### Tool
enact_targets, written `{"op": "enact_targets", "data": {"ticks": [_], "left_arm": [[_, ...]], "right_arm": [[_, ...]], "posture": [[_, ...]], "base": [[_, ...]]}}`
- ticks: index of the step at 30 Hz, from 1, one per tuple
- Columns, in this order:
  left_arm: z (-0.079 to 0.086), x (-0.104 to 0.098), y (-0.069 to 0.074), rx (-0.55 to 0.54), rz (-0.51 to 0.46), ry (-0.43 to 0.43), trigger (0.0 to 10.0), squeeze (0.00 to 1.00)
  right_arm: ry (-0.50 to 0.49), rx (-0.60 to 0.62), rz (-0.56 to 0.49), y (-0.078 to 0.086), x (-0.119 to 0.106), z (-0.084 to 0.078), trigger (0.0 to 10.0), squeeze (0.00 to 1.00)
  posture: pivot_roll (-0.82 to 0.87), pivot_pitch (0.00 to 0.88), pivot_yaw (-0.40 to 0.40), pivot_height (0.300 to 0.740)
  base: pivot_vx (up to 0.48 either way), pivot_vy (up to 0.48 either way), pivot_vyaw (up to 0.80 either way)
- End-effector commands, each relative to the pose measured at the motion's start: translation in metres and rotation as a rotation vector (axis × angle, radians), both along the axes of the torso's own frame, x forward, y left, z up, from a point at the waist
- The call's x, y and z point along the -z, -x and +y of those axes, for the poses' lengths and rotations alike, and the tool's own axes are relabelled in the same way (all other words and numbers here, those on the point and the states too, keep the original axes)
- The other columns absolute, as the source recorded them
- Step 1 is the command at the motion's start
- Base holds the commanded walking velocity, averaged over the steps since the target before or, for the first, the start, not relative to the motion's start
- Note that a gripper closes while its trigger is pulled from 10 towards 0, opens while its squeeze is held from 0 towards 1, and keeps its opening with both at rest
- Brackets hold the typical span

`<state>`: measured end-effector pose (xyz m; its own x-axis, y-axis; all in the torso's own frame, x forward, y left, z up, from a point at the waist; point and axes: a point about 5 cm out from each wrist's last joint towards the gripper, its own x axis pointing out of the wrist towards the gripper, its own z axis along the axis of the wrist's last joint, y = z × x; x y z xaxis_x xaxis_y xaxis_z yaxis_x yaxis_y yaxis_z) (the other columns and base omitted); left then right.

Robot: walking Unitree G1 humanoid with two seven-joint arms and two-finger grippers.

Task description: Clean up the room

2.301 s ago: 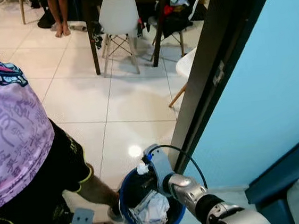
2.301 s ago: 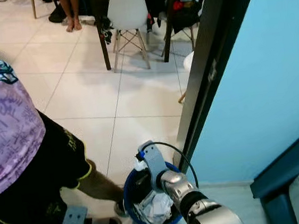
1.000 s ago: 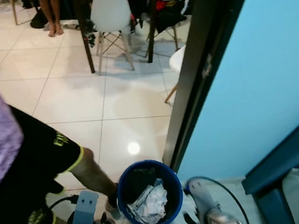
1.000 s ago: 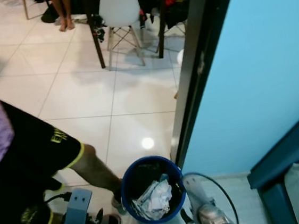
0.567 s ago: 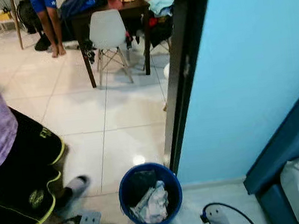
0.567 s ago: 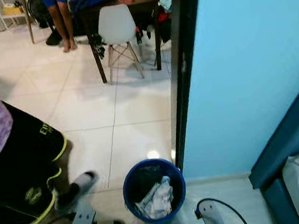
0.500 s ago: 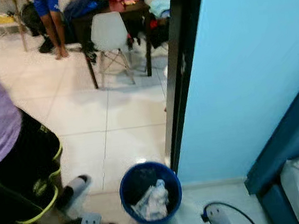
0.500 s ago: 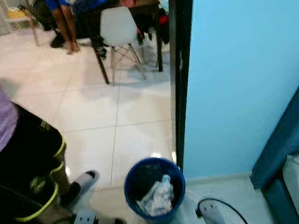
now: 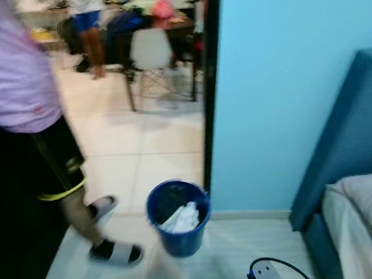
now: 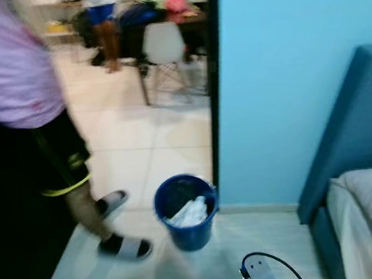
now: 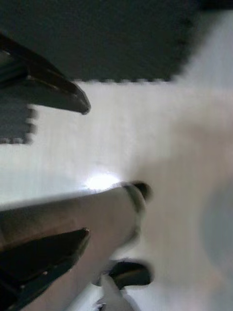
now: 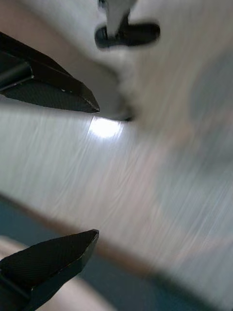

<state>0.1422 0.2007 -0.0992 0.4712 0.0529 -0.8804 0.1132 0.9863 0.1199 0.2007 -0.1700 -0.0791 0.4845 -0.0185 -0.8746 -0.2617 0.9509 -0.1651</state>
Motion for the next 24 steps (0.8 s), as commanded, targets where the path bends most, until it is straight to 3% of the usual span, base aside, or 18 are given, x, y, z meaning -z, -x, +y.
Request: {"op": "enact_targets", "data": {"ticks": [1,8,14,18,24], "left_arm": [[-0.001,0.002,0.004,0.01,0.02,0.006,10.0,0.0],[-0.004,0.002,0.004,0.034,0.019,0.013,10.0,0.0],[-0.004,0.002,0.004,0.044,0.019,0.014,10.0,0.0],[-0.006,0.002,0.005,0.054,0.024,0.017,10.0,0.0],[-0.008,0.003,0.006,0.08,0.029,0.019,10.0,0.0]], "right_arm": [[0.015,0.005,0.041,0.012,0.006,-0.005,10.0,0.0],[0.039,0.007,0.052,0.018,0.007,-0.021,10.0,0.0],[0.044,0.001,0.065,0.025,0.01,-0.02,10.0,0.0],[0.059,-0.025,0.075,0.029,0.013,-0.012,10.0,0.0],[0.057,0.0,0.077,0.031,0.013,-0.018,10.0,0.0]], "posture": [[-0.03,0.045,-0.005,0.735],[-0.03,0.042,-0.007,0.735],[-0.03,0.044,-0.007,0.735],[-0.03,0.05,-0.003,0.735],[-0.04,0.057,0.0,0.735]], "base": [[-0.48,0.0,0.0],[-0.48,0.0,0.0],[-0.48,0.0,0.0],[0.0,0.0,-0.65],[0.0,0.0,-0.72]]}}
